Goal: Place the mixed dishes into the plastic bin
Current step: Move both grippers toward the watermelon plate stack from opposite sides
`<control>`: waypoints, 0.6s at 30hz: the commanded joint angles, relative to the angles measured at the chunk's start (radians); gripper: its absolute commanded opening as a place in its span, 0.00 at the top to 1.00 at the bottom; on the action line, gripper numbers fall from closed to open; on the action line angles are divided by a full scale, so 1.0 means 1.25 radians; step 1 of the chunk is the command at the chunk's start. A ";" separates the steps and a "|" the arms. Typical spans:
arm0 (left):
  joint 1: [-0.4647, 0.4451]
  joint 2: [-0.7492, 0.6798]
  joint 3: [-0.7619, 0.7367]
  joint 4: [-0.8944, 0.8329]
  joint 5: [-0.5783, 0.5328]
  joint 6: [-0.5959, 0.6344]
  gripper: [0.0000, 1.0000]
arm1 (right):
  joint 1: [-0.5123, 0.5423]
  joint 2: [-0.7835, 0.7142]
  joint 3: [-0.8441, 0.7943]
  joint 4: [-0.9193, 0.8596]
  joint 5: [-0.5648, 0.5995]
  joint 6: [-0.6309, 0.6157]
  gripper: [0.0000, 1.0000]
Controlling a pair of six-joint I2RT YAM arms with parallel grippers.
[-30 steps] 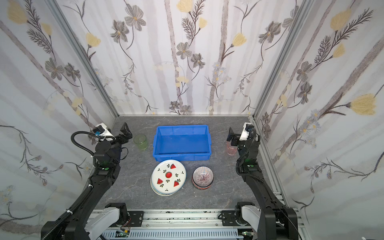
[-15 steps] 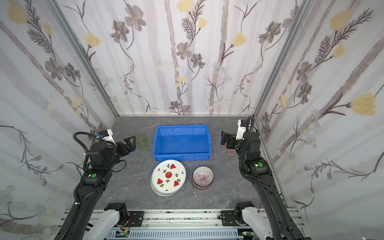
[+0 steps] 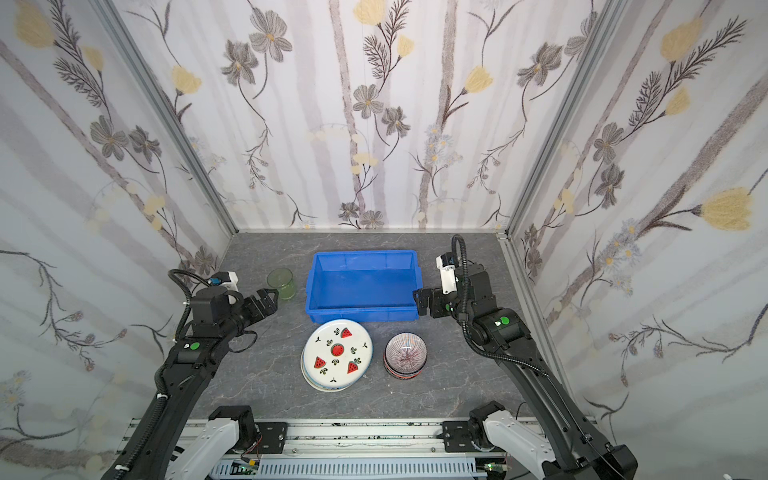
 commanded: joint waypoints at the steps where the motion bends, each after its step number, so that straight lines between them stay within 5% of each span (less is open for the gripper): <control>1: -0.012 0.017 0.001 -0.019 -0.001 -0.012 0.00 | 0.023 0.015 -0.001 0.016 -0.063 0.001 0.00; 9: -0.099 0.039 -0.002 -0.030 0.009 -0.019 0.00 | 0.107 0.013 -0.025 0.074 -0.073 0.034 0.00; 18: -0.102 -0.038 -0.012 -0.134 0.135 -0.147 0.00 | 0.178 0.059 -0.002 0.116 -0.093 0.052 0.00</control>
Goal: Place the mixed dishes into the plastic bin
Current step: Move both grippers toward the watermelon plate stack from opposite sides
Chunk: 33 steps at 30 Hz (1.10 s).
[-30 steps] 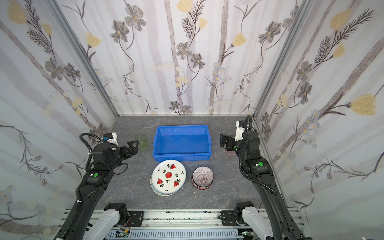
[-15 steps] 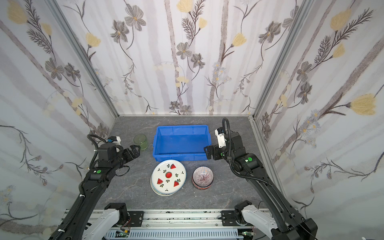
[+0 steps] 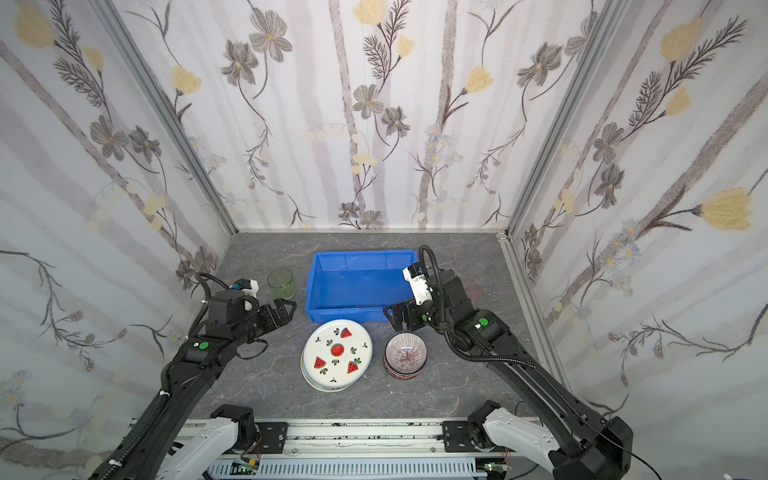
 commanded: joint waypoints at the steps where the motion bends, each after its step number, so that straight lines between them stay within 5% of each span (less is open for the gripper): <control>1: -0.001 -0.032 -0.005 -0.066 0.049 -0.082 0.00 | 0.015 0.031 0.020 0.043 -0.014 0.017 0.00; 9: -0.070 -0.074 -0.061 -0.116 0.074 -0.230 0.00 | 0.079 0.108 0.051 0.039 0.024 0.048 0.00; 15: -0.188 -0.115 -0.102 -0.115 0.027 -0.350 0.00 | 0.118 0.173 0.068 0.023 0.039 0.057 0.00; 23: -0.272 -0.091 -0.136 -0.112 -0.034 -0.411 0.00 | 0.150 0.256 0.069 0.038 0.049 0.072 0.00; 33: -0.292 -0.117 -0.178 -0.105 -0.047 -0.445 0.00 | 0.175 0.332 0.074 0.060 0.035 0.081 0.00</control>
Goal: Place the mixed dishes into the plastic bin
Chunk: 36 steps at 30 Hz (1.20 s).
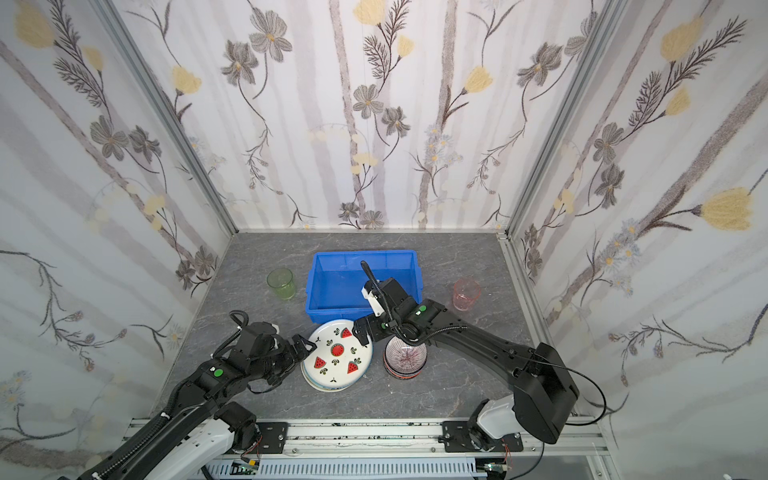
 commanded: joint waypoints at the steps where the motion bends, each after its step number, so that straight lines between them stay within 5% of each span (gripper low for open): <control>1: -0.001 -0.010 -0.010 0.008 -0.016 -0.027 0.00 | 0.002 0.026 0.009 0.043 0.006 0.007 0.00; 36: -0.005 0.028 -0.017 0.034 -0.018 -0.041 0.00 | 0.019 0.150 0.039 0.080 -0.051 0.019 0.00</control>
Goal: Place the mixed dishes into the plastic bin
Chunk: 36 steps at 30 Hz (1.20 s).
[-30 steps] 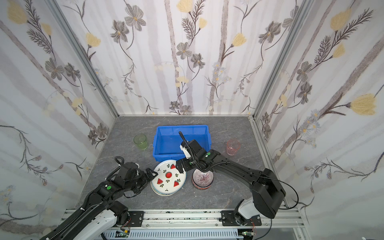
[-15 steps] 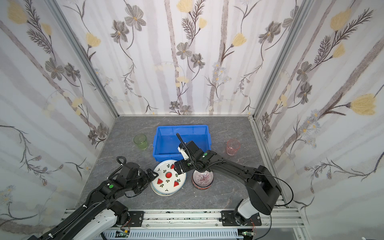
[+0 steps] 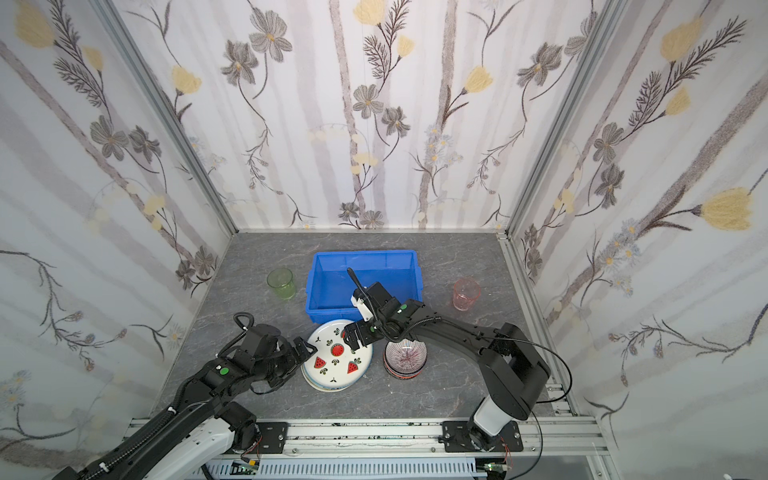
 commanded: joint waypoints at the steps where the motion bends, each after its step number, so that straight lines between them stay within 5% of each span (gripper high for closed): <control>1: 0.000 -0.005 0.003 0.019 -0.012 -0.010 0.00 | 0.002 0.015 0.013 0.032 -0.007 0.009 0.00; 14: 0.000 0.003 -0.001 0.041 -0.020 -0.022 0.00 | 0.004 0.064 0.029 0.000 0.039 0.007 0.00; 36: 0.000 0.019 -0.033 0.081 -0.016 -0.027 0.00 | 0.004 0.094 0.027 0.033 -0.052 0.001 0.03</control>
